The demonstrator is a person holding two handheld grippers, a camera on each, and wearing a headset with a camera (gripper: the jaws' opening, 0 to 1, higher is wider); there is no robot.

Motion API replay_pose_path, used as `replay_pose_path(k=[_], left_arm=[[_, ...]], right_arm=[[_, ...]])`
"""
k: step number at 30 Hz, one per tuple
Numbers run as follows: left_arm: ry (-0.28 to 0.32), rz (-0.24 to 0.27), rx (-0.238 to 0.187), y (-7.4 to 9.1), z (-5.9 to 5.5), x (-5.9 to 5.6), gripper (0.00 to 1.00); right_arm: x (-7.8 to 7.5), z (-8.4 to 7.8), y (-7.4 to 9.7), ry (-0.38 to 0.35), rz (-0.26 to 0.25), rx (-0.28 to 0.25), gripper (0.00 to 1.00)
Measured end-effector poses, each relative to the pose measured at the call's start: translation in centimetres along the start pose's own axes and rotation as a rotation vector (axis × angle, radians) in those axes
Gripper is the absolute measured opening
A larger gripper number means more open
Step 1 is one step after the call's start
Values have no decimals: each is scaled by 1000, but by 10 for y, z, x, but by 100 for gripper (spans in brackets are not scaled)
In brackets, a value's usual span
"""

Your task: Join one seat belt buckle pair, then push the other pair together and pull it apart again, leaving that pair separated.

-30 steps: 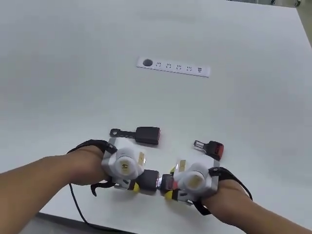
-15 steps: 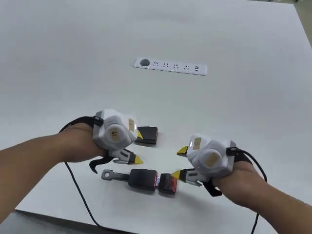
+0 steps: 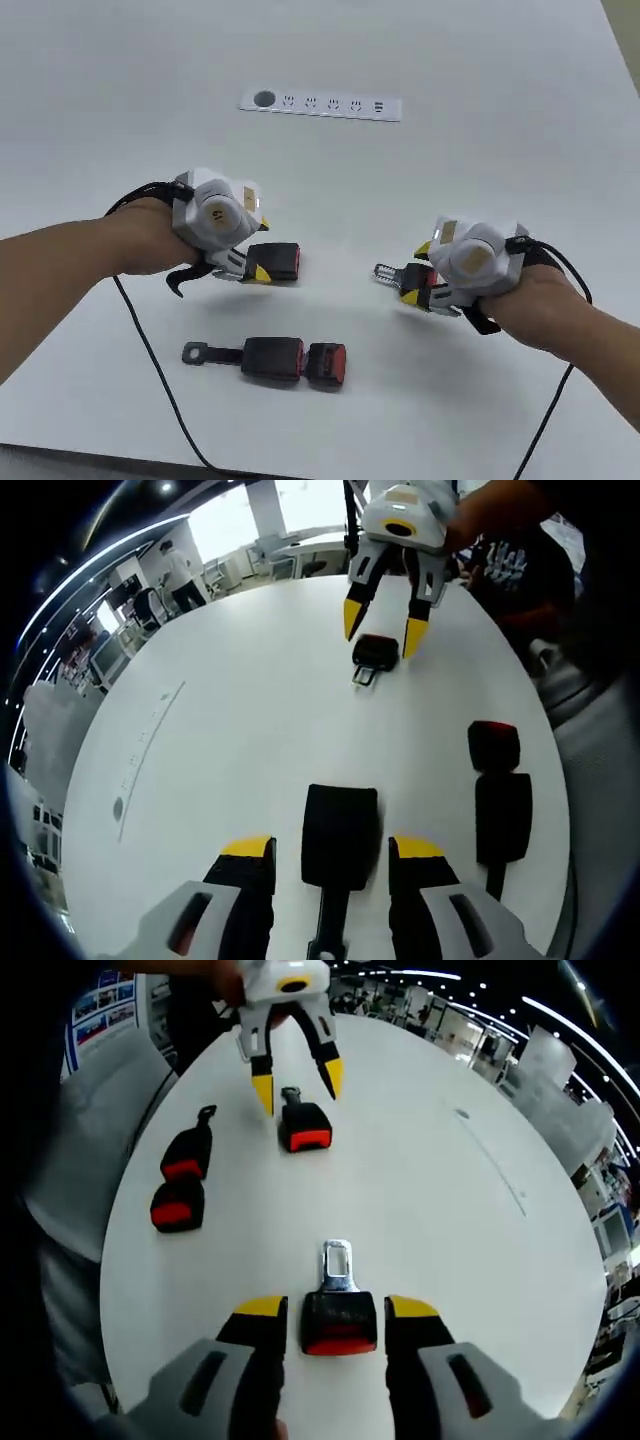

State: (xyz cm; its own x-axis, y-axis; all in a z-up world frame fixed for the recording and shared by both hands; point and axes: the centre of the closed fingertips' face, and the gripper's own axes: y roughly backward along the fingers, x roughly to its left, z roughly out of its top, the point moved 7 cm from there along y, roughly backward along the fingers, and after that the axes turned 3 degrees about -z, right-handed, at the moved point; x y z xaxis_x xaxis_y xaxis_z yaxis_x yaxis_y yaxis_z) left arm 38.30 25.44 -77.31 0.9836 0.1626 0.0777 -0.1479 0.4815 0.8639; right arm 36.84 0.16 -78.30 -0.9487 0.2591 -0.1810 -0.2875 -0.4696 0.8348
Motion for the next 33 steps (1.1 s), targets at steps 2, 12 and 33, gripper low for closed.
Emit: replay_pose_path(k=[2, 12, 33], left_arm=[[-4, -8, -2, -4, 0, 3, 45], [-54, -80, 52, -18, -8, -8, 38], [-42, -84, 36, -18, -15, -2, 32]], right_arm=[[-5, -5, -3, -40, 7, 8, 39], [-9, -18, -15, -30, 108, 35, 36], [-4, 12, -32, 102, 163, 55, 35]])
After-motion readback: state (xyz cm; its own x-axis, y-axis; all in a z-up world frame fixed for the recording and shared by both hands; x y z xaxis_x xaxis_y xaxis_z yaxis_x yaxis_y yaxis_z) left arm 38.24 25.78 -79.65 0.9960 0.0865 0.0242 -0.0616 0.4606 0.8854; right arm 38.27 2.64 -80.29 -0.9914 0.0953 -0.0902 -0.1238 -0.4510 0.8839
